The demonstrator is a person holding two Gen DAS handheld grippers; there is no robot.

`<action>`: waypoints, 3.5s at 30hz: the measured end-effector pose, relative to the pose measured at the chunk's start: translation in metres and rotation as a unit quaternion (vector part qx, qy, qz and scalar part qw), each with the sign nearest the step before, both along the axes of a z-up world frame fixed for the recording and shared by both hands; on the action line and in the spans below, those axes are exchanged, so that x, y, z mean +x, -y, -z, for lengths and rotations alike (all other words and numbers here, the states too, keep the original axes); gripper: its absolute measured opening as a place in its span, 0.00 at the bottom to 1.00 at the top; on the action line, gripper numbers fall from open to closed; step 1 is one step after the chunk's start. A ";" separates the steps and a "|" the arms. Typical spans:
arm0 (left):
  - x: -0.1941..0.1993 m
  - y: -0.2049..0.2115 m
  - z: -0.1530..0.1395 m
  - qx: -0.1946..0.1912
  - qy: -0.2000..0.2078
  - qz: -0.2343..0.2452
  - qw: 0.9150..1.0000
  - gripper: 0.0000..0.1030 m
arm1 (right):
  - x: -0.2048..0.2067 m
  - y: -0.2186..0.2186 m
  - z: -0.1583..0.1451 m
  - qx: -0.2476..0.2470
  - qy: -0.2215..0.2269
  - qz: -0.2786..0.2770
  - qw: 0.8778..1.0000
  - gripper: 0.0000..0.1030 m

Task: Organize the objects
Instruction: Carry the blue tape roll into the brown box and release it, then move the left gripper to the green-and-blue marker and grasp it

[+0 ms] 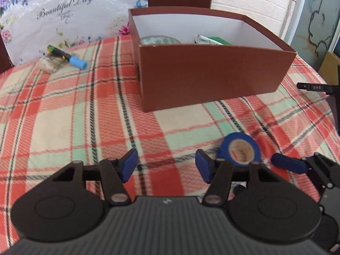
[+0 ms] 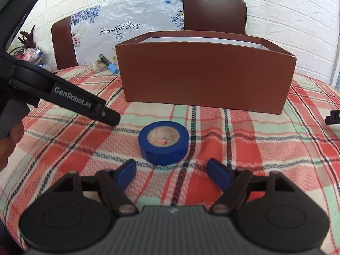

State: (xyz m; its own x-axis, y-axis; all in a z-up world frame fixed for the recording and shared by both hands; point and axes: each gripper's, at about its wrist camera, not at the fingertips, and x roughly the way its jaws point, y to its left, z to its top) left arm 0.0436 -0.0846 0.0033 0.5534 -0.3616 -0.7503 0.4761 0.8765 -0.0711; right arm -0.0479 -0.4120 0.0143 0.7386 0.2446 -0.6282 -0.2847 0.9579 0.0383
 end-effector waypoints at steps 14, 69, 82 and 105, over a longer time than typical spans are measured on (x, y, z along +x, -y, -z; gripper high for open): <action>0.014 0.039 0.016 -0.066 -0.106 0.070 0.990 0.24 | 0.020 -0.009 0.000 -0.009 -0.008 -0.012 1.000 0.67; 0.026 -0.055 -0.022 0.009 0.058 -0.080 0.995 0.36 | 0.045 -0.032 -0.040 0.082 0.032 0.031 0.996 0.72; 0.046 -0.107 0.004 0.019 0.044 -0.130 0.990 0.38 | 0.054 -0.085 -0.018 0.065 -0.036 -0.037 0.997 0.72; 0.109 -0.243 0.041 -0.036 0.143 -0.263 0.953 0.44 | 0.156 -0.242 0.005 -0.060 -0.001 -0.126 0.990 0.74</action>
